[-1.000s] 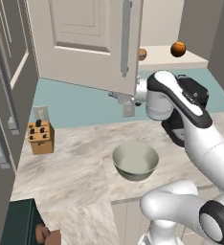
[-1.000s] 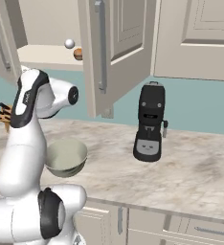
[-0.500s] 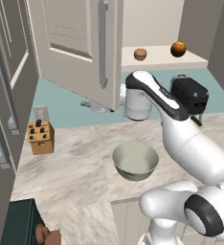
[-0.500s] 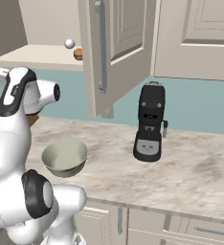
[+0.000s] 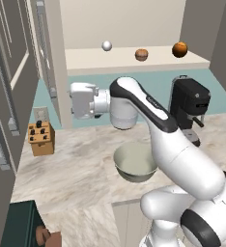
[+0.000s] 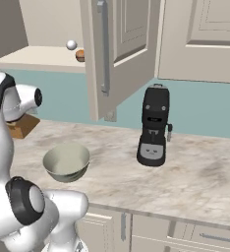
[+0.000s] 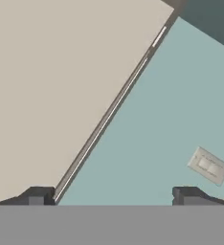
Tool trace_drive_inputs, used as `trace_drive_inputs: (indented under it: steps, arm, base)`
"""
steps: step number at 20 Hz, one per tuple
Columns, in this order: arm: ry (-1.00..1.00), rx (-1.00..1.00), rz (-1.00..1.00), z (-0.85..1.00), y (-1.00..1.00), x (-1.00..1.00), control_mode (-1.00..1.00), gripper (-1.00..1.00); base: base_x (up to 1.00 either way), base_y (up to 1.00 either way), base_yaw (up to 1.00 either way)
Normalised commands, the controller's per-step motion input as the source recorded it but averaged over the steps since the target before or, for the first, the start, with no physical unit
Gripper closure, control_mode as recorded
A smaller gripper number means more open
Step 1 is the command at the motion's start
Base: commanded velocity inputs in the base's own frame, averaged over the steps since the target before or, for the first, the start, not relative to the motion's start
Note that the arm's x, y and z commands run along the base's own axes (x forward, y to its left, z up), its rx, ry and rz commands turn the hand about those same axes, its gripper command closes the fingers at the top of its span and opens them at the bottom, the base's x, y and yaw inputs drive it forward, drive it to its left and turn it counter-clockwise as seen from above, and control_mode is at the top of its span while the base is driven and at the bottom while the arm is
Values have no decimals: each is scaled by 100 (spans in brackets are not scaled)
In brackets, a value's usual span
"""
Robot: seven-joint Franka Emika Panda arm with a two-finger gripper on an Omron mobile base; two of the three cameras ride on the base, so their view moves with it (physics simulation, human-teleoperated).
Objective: Open the cabinet. Pick the tangerine and orange from the cabinet and place them into the bowl. Then close the cabinet.
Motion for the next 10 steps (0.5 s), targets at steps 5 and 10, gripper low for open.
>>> trace_drive_inputs:
  steps: [5, 10]
  arm:
    - [-4, -10, -2, 48, -74, -48, -100, -100]
    - [0, -26, -14, 59, -81, -45, -100, -100]
  base:
    - [0, 0, 0]
    - [0, 0, 0]
